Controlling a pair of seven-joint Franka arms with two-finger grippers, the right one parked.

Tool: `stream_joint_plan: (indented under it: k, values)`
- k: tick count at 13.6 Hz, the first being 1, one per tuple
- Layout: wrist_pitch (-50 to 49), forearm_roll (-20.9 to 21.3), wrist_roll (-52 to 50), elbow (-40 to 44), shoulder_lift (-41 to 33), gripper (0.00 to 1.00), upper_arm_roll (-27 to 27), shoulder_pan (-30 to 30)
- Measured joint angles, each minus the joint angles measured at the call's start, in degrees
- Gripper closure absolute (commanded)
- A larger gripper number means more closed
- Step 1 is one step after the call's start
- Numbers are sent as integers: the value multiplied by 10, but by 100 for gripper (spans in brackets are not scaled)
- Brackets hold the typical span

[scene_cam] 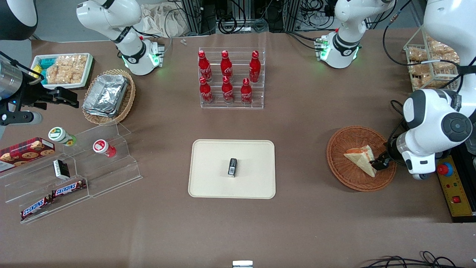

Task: Place sandwich from basket to tray
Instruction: 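Close the left gripper on the sandwich's crust edge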

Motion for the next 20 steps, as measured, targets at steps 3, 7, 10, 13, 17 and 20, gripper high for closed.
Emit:
stream_joint_plan:
  k: [3,7,10,13,17,20]
  values:
    - [6,1,-11,-5,10,0,0,-1]
    - [46,6,-18,-45,12,0,0,-1]
    - [65,6,-20,-68,12,0,1,-1]
    - [94,6,-22,-85,13,2,3,-1]
    - [110,6,-23,-90,22,97,4,-1]
    - [112,7,-31,-88,22,100,4,-1]
